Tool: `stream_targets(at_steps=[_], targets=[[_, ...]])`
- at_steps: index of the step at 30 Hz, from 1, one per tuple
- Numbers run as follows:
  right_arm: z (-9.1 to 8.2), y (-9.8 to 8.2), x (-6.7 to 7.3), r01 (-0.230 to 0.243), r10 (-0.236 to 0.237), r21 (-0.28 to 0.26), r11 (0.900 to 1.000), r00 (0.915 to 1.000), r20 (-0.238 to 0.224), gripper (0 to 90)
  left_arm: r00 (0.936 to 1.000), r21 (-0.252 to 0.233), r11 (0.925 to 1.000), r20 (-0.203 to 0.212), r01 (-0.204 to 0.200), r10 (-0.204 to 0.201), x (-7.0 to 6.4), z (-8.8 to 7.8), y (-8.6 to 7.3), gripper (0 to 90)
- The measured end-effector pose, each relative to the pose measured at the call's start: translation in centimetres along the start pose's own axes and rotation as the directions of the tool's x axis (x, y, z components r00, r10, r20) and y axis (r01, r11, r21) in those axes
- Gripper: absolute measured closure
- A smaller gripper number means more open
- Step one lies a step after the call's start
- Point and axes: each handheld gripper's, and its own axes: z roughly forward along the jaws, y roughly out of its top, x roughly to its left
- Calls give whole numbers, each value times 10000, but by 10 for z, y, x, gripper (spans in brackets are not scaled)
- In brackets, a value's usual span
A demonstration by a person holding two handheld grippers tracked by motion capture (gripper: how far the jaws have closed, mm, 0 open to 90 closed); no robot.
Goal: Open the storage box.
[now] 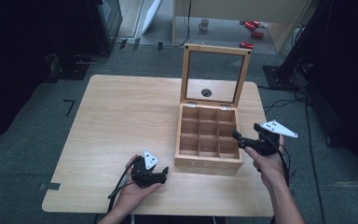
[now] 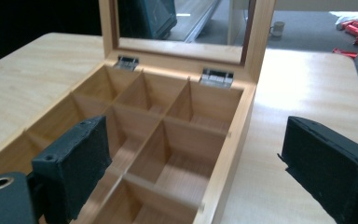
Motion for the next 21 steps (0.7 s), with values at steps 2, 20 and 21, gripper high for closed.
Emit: stream_targets(at_steps=[2, 20, 21], targets=[[-5, -7, 1, 69, -69, 65, 10000, 10000, -26, 71, 10000, 22, 10000, 3, -26, 25, 0, 0, 0, 225], [-51, -97, -17, -703, 689, 385, 9968, 9970, 345, 64, 10000, 22, 10000, 27, -43, 43, 0, -1, 0, 226], [-52, -101, -19, -771, 753, 439, 9961, 9964, 399, 64, 10000, 20, 10000, 26, -45, 45, 0, -1, 0, 226]])
